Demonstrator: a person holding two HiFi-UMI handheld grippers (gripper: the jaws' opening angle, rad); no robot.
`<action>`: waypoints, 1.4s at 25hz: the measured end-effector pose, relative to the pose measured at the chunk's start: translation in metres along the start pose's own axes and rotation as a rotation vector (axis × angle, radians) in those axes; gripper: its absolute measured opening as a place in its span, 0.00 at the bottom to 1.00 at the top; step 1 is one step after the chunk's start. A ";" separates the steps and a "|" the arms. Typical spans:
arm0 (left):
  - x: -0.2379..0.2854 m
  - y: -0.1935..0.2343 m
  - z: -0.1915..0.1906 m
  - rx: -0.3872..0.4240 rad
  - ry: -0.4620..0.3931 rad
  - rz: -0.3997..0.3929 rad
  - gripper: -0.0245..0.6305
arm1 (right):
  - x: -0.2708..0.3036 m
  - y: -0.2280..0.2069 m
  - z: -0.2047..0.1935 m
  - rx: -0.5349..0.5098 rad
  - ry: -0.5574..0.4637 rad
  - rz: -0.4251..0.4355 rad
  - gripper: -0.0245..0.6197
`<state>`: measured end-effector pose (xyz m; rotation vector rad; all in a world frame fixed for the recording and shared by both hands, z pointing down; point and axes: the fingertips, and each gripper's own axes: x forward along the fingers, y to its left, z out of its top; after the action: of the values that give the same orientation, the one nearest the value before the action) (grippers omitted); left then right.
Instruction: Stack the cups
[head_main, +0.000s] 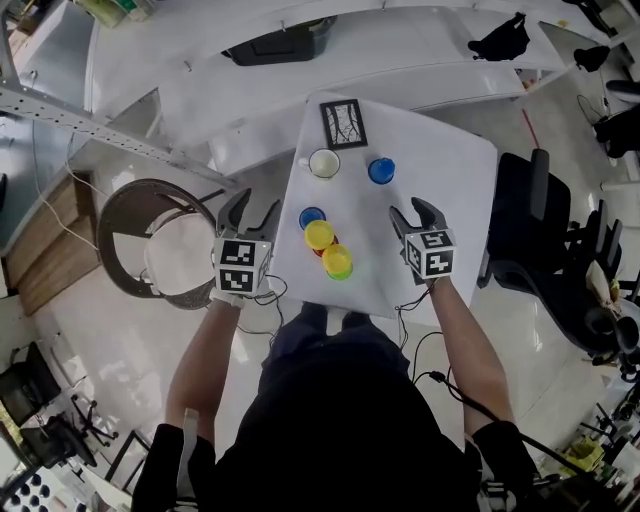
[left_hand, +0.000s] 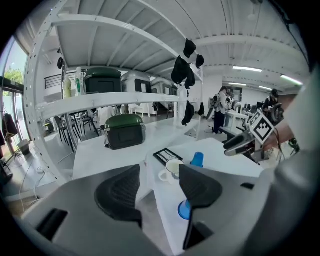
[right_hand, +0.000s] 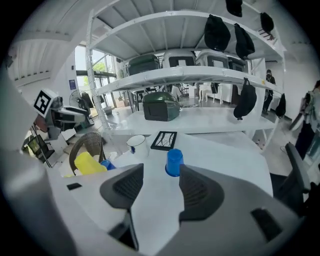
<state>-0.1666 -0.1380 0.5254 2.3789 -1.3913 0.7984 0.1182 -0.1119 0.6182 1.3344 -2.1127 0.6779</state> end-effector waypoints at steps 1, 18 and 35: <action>0.001 0.000 0.006 -0.001 -0.010 -0.002 0.41 | 0.006 -0.004 0.002 -0.012 0.005 -0.008 0.38; 0.005 0.018 0.002 -0.017 0.015 0.017 0.41 | 0.127 -0.039 0.016 -0.146 0.204 -0.006 0.46; 0.009 0.025 -0.006 -0.028 0.017 0.002 0.41 | 0.094 -0.005 0.024 -0.200 0.190 0.031 0.36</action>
<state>-0.1865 -0.1540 0.5346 2.3451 -1.3893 0.7921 0.0849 -0.1903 0.6658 1.0878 -1.9941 0.5653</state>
